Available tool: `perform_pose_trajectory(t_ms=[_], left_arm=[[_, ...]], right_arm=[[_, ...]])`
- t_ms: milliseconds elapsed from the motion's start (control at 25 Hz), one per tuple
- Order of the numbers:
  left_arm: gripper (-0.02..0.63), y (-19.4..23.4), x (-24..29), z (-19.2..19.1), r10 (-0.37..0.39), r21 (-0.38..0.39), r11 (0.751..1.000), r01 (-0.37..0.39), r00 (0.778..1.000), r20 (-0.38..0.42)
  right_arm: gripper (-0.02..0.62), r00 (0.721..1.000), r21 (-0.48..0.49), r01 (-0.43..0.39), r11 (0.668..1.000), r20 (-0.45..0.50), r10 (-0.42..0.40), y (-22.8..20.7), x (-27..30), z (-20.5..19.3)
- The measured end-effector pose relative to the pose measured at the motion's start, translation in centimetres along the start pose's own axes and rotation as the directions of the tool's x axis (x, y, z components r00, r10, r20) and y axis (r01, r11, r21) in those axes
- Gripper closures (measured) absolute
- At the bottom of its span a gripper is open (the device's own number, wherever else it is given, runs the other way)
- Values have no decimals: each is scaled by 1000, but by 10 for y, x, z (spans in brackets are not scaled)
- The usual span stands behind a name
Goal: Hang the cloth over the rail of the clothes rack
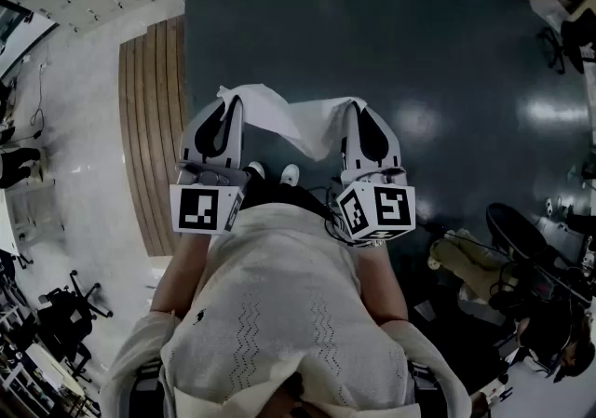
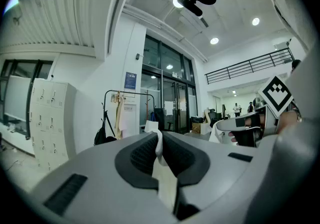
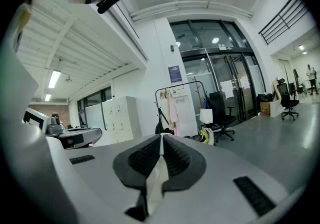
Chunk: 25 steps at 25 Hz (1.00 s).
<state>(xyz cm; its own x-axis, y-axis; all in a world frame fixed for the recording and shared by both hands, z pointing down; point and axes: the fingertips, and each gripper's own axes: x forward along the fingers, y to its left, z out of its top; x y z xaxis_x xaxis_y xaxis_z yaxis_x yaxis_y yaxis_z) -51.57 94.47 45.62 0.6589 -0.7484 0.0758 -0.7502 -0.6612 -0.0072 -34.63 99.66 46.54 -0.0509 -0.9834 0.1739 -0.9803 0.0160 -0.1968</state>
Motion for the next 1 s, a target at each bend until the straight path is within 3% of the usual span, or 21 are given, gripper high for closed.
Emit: perform_pose_trajectory(t_ms=[400, 560, 920, 1000], left_arm=[[578, 3, 55, -10, -7, -10, 1000, 7, 1000, -27], [578, 38, 101, -15, -13, -26, 1000, 12, 999, -39], [578, 142, 199, 21, -52, -83, 995, 60, 995, 88], [578, 163, 218, 22, -58, -67, 996, 63, 995, 76]], right_arm=[[571, 999, 11, 24, 1000, -24, -24, -43, 45, 7], [571, 998, 11, 53, 999, -47, -52, -49, 93, 5], [571, 995, -1, 103, 995, 8, -103, -32, 224, 49], [571, 995, 2, 98, 995, 15, -98, -26, 249, 54]])
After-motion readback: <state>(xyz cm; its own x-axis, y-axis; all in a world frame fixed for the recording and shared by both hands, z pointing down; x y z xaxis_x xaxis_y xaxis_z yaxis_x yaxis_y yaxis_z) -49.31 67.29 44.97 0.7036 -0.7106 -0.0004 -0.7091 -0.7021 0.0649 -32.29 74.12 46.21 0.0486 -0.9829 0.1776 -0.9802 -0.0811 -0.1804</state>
